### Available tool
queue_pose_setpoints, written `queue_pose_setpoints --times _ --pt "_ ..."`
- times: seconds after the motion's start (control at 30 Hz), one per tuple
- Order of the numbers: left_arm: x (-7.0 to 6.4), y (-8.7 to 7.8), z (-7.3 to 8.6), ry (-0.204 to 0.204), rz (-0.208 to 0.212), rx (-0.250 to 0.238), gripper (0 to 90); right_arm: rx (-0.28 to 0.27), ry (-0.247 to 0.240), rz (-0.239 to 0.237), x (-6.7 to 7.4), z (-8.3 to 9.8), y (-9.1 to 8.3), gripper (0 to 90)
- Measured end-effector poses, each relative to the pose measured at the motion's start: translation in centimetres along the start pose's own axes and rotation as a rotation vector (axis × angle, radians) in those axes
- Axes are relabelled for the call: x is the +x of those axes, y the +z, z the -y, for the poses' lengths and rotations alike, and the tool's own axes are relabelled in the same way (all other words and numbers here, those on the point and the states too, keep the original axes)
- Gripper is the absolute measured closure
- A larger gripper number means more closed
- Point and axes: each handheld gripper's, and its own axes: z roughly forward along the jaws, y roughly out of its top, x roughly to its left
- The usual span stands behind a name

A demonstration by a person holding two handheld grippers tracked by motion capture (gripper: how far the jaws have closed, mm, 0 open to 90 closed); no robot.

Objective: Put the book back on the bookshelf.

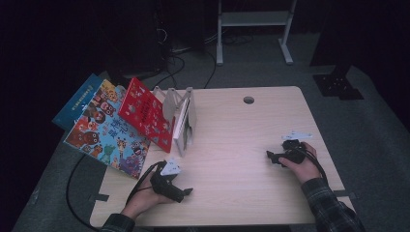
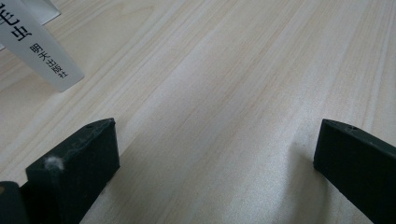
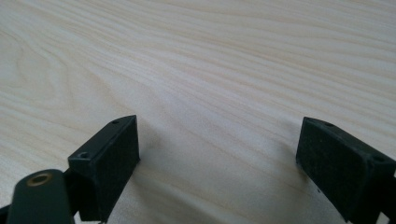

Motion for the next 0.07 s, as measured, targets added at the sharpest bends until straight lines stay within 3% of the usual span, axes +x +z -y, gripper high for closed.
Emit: queue_pose_setpoints --times 0.07 --pt "0.01 0.00 0.01 0.001 0.001 0.000 0.0 0.000 0.000 0.000 0.00 0.00 0.00 12.1"
